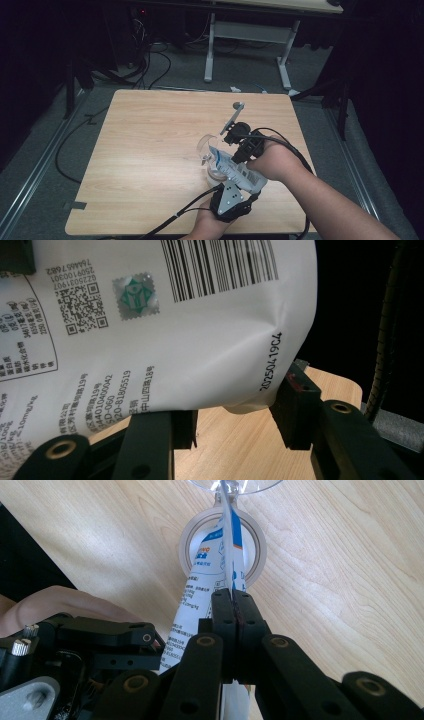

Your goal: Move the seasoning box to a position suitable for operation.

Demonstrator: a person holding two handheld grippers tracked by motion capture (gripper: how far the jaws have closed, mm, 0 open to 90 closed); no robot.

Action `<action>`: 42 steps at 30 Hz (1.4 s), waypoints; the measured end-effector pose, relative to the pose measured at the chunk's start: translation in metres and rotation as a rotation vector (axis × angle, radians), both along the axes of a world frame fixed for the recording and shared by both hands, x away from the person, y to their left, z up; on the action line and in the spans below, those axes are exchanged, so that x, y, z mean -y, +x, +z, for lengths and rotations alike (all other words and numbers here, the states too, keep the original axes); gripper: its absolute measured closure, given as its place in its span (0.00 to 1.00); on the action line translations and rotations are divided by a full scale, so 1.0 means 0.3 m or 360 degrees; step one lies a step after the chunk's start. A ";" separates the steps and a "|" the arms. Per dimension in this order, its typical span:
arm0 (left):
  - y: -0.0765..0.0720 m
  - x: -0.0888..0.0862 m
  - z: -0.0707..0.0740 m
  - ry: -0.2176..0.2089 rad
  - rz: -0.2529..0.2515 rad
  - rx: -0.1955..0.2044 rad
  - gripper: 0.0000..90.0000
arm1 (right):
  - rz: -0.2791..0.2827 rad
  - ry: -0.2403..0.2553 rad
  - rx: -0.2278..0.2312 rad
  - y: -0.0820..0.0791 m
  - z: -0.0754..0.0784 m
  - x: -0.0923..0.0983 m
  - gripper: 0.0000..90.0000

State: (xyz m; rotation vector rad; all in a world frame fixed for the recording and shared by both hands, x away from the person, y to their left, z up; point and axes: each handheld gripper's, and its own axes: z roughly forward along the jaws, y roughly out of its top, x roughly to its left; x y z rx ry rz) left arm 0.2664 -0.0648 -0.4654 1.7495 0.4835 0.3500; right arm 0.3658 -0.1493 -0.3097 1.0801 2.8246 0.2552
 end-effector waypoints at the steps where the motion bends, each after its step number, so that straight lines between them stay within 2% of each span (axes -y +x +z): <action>1: 0.000 0.000 0.000 0.0000 0.0000 0.0000 0.65 | 0.0002 -0.0001 0.0000 0.000 -0.001 -0.001 1.00; 25: 0.003 0.000 0.000 -0.0010 0.0007 -0.0005 0.65 | 0.0015 -0.0022 0.0001 0.006 -0.005 -0.009 1.00; 42: 0.002 0.000 0.005 -0.0017 0.0003 0.0001 0.65 | 0.0005 -0.0006 0.0009 0.002 0.000 -0.008 1.00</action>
